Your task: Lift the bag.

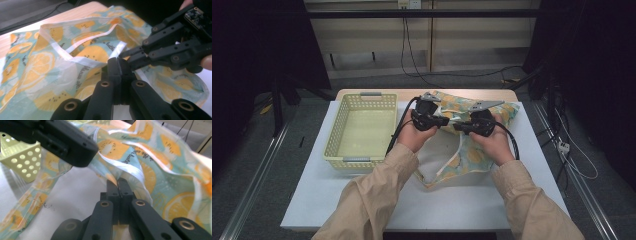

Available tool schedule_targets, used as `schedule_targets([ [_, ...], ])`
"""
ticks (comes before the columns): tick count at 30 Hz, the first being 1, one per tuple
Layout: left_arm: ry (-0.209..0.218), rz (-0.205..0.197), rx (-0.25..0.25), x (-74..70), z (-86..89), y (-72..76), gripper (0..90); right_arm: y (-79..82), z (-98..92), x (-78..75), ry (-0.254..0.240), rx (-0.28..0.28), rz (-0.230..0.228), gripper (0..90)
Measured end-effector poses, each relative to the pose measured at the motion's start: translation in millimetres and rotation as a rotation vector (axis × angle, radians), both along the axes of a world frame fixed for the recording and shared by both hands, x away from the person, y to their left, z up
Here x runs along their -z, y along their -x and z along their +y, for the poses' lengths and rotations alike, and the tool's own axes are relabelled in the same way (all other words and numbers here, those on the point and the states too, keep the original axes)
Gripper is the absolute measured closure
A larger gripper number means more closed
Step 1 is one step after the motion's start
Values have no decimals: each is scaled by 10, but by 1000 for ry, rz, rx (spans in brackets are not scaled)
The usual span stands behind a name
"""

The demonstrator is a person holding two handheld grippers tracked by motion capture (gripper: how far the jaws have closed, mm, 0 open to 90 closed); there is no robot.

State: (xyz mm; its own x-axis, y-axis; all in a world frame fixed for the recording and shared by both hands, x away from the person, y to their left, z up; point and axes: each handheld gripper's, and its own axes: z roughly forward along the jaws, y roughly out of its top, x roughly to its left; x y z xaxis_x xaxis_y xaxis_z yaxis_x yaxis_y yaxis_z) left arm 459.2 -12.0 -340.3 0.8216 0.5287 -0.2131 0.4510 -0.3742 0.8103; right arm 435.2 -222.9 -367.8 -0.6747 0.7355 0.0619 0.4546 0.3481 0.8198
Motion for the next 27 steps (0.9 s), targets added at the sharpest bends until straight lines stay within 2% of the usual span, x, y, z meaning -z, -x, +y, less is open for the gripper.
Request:
schedule_targets([
  [2, 26, -9, -3, -36, 32, -3, 882, -10, -35, -105, -5, 10, -14, 900],
  [4, 27, -19, 0, -87, 72, -8, 756, -24, -76, -204, -5, 20, -23, 900],
  [5, 29, -28, 4, -112, 95, -8, 734, -32, -102, -262, -7, 30, -30, 900],
  [6, 31, -39, -3, -138, 116, -3, 672, -39, -127, -317, -8, 43, -36, 900],
  [8, 18, -36, -5, -203, 151, 12, 501, -65, -180, -430, -12, 68, -45, 900],
  [10, 4, -46, -5, -253, 179, 36, 390, -88, -217, -505, -13, 89, -54, 900],
  [11, -1, -50, 1, -277, 198, 51, 347, -101, -238, -541, -34, 95, -53, 900],
  [12, -10, -58, 3, -299, 224, 70, 324, -112, -251, -575, -52, 100, -55, 900],
  [19, -30, -59, -1, -336, 369, 123, 145, -117, -243, -902, -76, 117, -89, 900],
  [21, -38, -69, 4, -332, 395, 140, 124, -104, -239, -994, -75, 117, -102, 900],
  [27, -52, -77, 27, -295, 448, 153, 90, -70, -277, -1171, -119, 126, -124, 900],
])
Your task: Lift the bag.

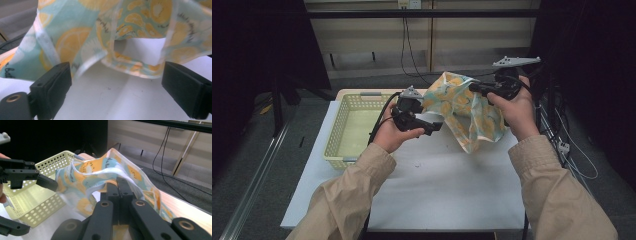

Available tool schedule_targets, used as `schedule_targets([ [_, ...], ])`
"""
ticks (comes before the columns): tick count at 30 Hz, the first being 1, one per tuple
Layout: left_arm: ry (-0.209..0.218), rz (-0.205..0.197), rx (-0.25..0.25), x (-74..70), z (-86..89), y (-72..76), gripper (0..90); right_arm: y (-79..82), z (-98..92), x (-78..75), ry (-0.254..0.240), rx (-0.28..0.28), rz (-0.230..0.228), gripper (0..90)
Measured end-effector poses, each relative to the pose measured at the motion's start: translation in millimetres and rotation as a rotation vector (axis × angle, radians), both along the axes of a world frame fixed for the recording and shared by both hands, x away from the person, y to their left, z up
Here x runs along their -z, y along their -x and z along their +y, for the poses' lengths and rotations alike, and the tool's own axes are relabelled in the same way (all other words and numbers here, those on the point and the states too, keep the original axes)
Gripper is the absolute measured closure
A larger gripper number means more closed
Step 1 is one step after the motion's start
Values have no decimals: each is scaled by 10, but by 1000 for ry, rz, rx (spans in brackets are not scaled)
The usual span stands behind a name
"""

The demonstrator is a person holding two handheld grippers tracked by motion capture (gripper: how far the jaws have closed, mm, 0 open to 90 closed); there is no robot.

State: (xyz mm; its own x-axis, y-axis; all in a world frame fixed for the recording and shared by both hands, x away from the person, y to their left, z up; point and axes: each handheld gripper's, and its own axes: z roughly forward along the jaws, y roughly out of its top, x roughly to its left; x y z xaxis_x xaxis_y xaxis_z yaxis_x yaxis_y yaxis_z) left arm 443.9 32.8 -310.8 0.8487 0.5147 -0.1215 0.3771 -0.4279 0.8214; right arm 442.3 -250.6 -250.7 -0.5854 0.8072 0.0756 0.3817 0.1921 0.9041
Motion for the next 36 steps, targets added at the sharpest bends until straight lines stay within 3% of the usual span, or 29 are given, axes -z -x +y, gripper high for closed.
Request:
schedule_targets([
  [2, -10, -3, -3, 14, 10, -2, 84, 3, -33, -65, -59, 10, -21, 900],
  [5, -14, 10, 5, 24, 41, -8, 78, -1, -41, -122, -14, 19, -15, 900],
  [7, -16, 11, 1, 29, 70, -9, 73, -6, -53, -97, -44, 1, 4, 900],
  [18, -26, -2, 7, -28, 231, 25, 71, -33, -103, 84, 14, 34, 51, 900],
  [22, -43, -8, 12, -37, 270, 31, 71, -64, -155, 109, -11, 24, 95, 899],
  [26, -58, -3, 13, -23, 308, 36, 71, -80, -181, 179, -5, 37, 102, 880],
  [31, -69, -3, 9, 6, 352, 38, 71, -88, -202, 323, -25, 23, 131, 804],
  [33, -64, -1, 7, 3, 377, 38, 71, -69, -205, 344, -49, 22, 135, 734],
  [35, -56, 1, 4, -13, 418, 55, 70, -44, -204, 355, -94, 9, 150, 524],
  [36, -53, -5, 7, -21, 439, 63, 66, -25, -195, 372, -122, -21, 188, 400],
])
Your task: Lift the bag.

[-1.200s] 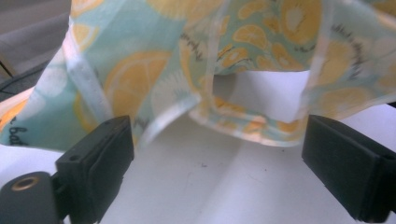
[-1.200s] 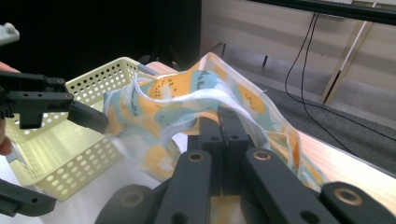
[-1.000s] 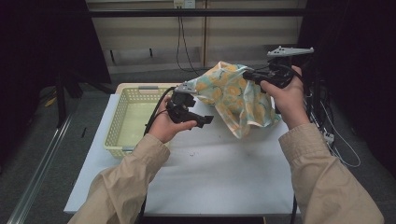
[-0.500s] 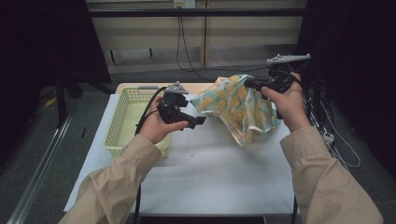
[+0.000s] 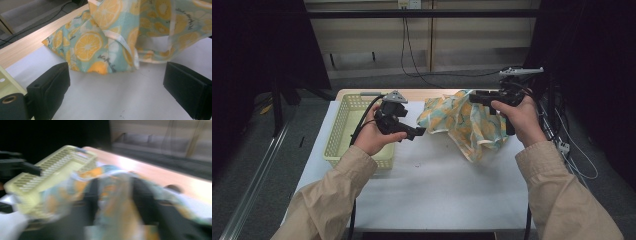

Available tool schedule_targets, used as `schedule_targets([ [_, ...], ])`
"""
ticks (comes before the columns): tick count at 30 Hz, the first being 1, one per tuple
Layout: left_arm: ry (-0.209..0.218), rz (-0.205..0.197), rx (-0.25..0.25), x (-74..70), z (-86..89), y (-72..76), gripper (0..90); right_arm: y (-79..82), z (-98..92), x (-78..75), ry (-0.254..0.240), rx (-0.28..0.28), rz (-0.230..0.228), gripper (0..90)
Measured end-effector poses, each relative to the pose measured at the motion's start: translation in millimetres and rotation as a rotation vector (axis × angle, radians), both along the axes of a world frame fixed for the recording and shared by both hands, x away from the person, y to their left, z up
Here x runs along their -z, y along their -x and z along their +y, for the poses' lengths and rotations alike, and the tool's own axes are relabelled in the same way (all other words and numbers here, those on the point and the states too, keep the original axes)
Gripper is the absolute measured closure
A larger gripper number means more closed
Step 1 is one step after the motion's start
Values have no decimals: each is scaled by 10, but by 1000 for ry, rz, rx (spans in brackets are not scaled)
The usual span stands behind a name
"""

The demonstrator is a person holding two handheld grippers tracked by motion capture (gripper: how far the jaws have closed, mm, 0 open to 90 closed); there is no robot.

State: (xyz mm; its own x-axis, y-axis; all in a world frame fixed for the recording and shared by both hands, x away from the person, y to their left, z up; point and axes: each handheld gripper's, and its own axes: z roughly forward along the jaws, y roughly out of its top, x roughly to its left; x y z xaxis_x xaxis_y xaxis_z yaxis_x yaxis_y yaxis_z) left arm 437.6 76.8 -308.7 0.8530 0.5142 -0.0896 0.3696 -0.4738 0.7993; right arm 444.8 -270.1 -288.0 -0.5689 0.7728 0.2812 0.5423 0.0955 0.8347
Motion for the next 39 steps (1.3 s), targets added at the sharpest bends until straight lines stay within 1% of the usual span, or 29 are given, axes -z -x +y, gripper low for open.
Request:
schedule_targets([
  [1, 4, 3, 5, -8, 24, 10, 61, 21, 4, 7, 22, -6, 10, 340],
  [2, 3, 1, 10, -15, 53, 19, 56, 53, 2, 11, 47, -5, -2, 317],
  [3, 5, 3, 5, -20, 79, 30, 53, 83, -1, 25, 46, -17, -6, 273],
  [4, 11, -1, -1, -21, 106, 42, 53, 111, -6, 45, 31, -31, 4, 215],
  [5, 16, -4, 5, -21, 137, 59, 53, 144, -11, 69, 26, -41, 8, 198],
  [6, 21, 1, 8, -20, 167, 78, 53, 184, -14, 91, 32, -49, 3, 195],
  [8, 37, 3, 14, -12, 223, 117, 53, 257, -21, 129, 46, -65, -9, 151],
  [11, 76, 19, 29, -17, 315, 194, 53, 384, -60, 141, 38, -88, -32, 113],
  [13, 92, 18, 39, -24, 368, 257, 51, 469, -95, 112, 52, -94, -52, 106],
  [14, 99, 14, 46, -23, 395, 285, 51, 512, -118, 93, 48, -99, -65, 106],
  [15, 103, 13, 43, -20, 416, 309, 50, 552, -140, 77, 35, -102, -73, 105],
  [16, 108, 15, 43, -15, 439, 330, 50, 588, -156, 69, 34, -104, -76, 105],
  [18, 116, 23, 37, 15, 473, 366, 50, 655, -180, 72, 54, -106, -83, 106],
  [19, 116, 26, 41, 32, 492, 386, 50, 684, -186, 88, 55, -104, -81, 106],
  [20, 122, 28, 41, 56, 506, 408, 50, 714, -190, 110, 56, -112, -77, 106],
  [21, 116, 30, 42, 74, 527, 433, 50, 747, -190, 136, 63, -115, -81, 106],
  [23, 137, 33, 43, 126, 572, 491, 51, 813, -187, 206, 72, -120, -80, 107],
  [25, 143, 31, 49, 175, 617, 550, 51, 874, -187, 288, 73, -125, -79, 107],
  [27, 140, 27, 52, 215, 659, 601, 52, 939, -185, 364, 99, -115, -91, 107],
  [28, 143, 21, 48, 236, 677, 625, 53, 967, -186, 402, 100, -116, -91, 107],
  [29, 144, 25, 47, 254, 696, 645, 53, 999, -190, 437, 93, -115, -88, 107],
  [31, 150, 24, 45, 290, 724, 683, 53, 1055, -204, 504, 94, -116, -91, 107],
  [33, 134, 14, 55, 312, 746, 722, 53, 1108, -222, 563, 106, -114, -92, 109],
  [35, 145, 16, 59, 341, 757, 761, 53, 1158, -243, 607, 93, -107, -96, 114],
  [36, 144, 11, 61, 355, 762, 780, 53, 1178, -252, 627, 89, -105, -98, 115],
  [39, 152, 6, 60, 401, 776, 839, 53, 1237, -274, 684, 102, -97, -105, 114],
])
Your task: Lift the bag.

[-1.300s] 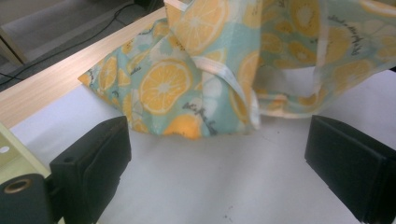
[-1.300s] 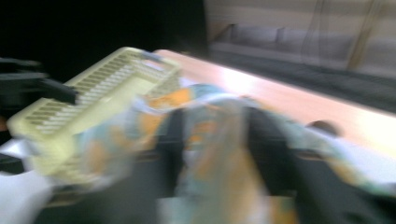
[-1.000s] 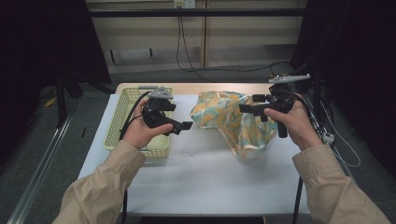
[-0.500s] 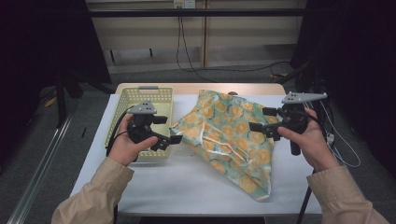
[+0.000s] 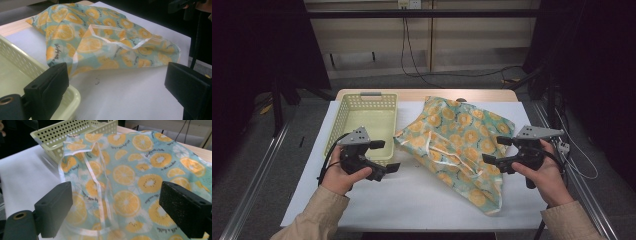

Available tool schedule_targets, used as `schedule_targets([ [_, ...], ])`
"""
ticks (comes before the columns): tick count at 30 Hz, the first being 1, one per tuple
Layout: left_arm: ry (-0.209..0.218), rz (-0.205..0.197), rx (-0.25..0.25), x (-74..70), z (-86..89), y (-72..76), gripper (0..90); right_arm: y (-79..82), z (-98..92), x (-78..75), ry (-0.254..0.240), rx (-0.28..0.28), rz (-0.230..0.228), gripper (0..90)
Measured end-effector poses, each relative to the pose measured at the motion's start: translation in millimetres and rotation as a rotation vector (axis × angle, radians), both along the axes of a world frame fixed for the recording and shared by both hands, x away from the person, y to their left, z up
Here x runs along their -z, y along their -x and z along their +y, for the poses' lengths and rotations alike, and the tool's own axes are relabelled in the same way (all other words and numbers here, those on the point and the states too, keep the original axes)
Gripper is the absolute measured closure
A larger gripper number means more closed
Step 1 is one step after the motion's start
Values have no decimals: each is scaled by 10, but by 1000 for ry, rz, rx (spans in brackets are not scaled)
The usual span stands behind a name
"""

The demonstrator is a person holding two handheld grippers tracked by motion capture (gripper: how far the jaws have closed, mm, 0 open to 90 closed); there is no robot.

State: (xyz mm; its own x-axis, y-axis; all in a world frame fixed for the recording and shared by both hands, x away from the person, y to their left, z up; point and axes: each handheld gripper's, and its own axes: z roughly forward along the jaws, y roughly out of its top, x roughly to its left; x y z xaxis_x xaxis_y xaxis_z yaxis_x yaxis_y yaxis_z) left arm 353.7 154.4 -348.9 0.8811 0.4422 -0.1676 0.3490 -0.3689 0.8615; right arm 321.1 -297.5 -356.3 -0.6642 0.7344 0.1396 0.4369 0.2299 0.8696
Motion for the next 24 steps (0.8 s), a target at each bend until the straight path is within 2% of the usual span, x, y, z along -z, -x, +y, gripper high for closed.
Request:
schedule_targets([
  [3, -12, -12, 9, 51, 19, 49, 53, 63, -20, 68, -6, 2, 6, 114],
  [5, -6, -6, 4, 103, 31, 73, 53, 102, -33, 121, 10, 6, 7, 114],
  [11, 4, -2, -2, 256, 125, 121, 53, 200, -81, 289, 16, 21, 14, 114],
  [15, -5, 6, -7, 341, 179, 150, 53, 256, -94, 392, 22, 24, 23, 114],
  [24, -3, -10, -22, 473, 286, 208, 52, 377, -91, 542, 22, 20, 12, 114],
])
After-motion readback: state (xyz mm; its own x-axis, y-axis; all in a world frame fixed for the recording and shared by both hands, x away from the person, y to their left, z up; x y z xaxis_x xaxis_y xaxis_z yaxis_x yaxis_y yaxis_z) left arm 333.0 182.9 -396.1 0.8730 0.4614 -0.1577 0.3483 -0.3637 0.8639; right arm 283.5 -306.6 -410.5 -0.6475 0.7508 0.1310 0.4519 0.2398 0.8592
